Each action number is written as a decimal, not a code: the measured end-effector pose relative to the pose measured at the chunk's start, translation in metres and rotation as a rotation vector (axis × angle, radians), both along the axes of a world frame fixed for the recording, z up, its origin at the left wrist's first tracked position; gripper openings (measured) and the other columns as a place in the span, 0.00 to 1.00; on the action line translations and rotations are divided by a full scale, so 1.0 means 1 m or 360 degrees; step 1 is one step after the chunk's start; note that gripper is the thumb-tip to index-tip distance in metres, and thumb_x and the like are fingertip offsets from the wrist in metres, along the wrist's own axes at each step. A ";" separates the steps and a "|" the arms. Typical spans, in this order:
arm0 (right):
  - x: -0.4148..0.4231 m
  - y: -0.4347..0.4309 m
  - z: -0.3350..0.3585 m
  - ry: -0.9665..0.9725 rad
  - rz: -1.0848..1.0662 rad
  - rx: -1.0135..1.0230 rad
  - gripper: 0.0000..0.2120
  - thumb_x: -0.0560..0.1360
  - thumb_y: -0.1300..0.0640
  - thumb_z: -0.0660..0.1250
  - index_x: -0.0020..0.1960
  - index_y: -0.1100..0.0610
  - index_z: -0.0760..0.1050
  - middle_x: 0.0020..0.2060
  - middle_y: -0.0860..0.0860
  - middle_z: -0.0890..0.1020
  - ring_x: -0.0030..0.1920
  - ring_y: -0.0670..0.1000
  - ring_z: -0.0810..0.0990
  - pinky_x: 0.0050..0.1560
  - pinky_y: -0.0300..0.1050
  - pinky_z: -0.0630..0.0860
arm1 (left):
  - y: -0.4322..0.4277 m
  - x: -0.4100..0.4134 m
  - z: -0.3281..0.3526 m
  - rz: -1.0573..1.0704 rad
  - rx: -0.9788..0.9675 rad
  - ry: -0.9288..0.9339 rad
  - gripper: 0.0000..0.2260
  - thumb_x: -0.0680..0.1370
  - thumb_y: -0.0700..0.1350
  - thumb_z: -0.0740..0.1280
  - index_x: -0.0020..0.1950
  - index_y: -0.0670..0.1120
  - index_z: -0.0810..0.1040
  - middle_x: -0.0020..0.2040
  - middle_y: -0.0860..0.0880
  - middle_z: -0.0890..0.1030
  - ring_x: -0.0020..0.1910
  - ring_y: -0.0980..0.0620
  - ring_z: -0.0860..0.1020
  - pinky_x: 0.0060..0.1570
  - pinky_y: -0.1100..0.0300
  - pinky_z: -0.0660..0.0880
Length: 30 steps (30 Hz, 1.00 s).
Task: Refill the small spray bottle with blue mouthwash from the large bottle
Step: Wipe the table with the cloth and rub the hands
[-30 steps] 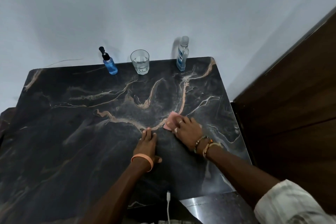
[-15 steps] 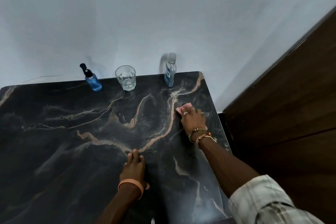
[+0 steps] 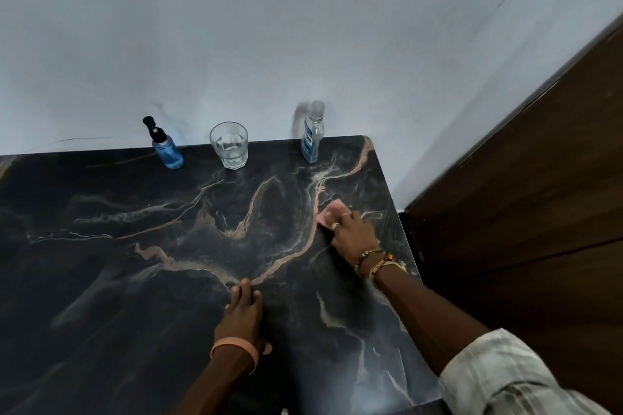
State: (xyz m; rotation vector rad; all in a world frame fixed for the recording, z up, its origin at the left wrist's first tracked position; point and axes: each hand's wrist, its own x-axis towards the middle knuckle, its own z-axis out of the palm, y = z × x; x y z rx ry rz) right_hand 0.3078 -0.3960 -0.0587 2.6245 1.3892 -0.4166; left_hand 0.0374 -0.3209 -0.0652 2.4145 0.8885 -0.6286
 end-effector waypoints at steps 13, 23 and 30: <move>-0.008 -0.027 -0.007 -0.0112 -0.0121 0.0042 0.27 0.79 0.50 0.56 0.77 0.46 0.57 0.76 0.53 0.58 0.71 0.60 0.59 0.67 0.56 0.61 | -0.002 0.003 0.005 0.0042 -0.0032 0.0002 0.45 0.69 0.49 0.76 0.78 0.44 0.52 0.78 0.44 0.39 0.77 0.41 0.40 0.74 0.44 0.55; -0.109 -0.012 -0.004 0.0005 0.0390 0.0132 0.26 0.74 0.52 0.63 0.72 0.48 0.68 0.73 0.51 0.67 0.71 0.63 0.65 0.64 0.59 0.64 | -0.004 -0.027 0.007 0.0339 -0.0138 -0.0340 0.51 0.67 0.51 0.78 0.79 0.44 0.48 0.79 0.47 0.45 0.78 0.50 0.43 0.72 0.64 0.43; -0.157 -0.016 -0.007 -0.0071 0.1044 0.0332 0.23 0.70 0.52 0.68 0.65 0.51 0.77 0.67 0.50 0.76 0.63 0.62 0.76 0.53 0.58 0.76 | -0.031 -0.059 -0.005 0.0157 0.0099 -0.0307 0.37 0.80 0.59 0.58 0.77 0.40 0.43 0.78 0.42 0.43 0.77 0.42 0.41 0.73 0.54 0.34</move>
